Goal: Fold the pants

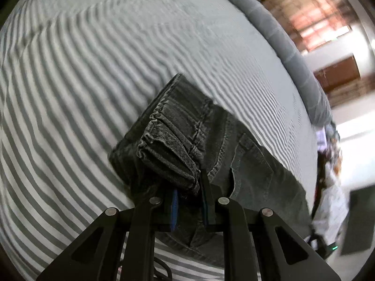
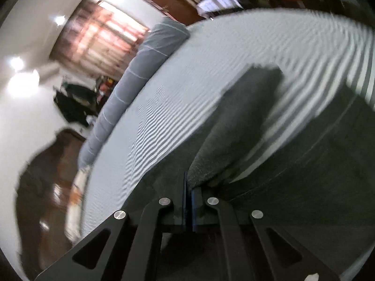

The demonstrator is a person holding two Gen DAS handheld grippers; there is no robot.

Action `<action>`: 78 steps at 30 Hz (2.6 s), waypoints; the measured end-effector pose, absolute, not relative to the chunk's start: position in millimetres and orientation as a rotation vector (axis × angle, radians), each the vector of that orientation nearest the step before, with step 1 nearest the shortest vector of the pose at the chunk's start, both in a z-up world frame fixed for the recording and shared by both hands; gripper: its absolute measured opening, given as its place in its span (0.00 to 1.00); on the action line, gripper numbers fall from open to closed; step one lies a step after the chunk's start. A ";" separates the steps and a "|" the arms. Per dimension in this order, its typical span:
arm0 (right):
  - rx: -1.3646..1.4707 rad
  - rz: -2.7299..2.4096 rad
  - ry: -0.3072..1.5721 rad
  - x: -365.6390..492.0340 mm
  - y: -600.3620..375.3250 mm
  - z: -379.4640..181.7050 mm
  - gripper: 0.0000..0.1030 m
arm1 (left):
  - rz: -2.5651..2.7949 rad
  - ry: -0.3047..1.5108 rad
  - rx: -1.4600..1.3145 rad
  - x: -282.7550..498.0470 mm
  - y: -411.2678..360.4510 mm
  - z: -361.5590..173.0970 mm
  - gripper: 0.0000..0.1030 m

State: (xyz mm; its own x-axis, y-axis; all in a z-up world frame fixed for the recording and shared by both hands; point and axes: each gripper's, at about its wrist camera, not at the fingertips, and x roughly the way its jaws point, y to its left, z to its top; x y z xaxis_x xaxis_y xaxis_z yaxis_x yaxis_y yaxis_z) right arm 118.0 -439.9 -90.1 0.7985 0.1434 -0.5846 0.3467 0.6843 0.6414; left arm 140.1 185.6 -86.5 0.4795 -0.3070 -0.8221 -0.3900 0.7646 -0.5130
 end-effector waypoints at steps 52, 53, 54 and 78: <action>1.042 -0.173 0.702 -1.5 -503.0 -145.3 0.25 | -0.515 0.993 0.088 66.8 -35.1 -51.3 0.47; 1.050 -0.169 0.697 -0.9 -506.5 -144.3 0.25 | -0.559 0.979 0.128 63.6 -54.7 -53.3 0.47; 1.054 -0.166 0.695 -2.3 -511.4 -143.2 0.24 | -0.585 0.972 0.154 63.1 -67.1 -55.6 0.47; 1.021 -0.078 0.679 16.6 -549.1 -135.1 0.10 | -0.830 0.868 0.555 41.9 -271.2 -132.2 0.13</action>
State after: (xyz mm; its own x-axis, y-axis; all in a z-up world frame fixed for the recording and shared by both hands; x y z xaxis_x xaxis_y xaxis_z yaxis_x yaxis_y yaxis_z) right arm 16.6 -549.1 -135.1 0.7946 0.2452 -0.5554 0.3649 0.5383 0.7597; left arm 41.9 -271.2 -132.2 0.3781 -0.4004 -0.8347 0.8160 0.5700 0.0961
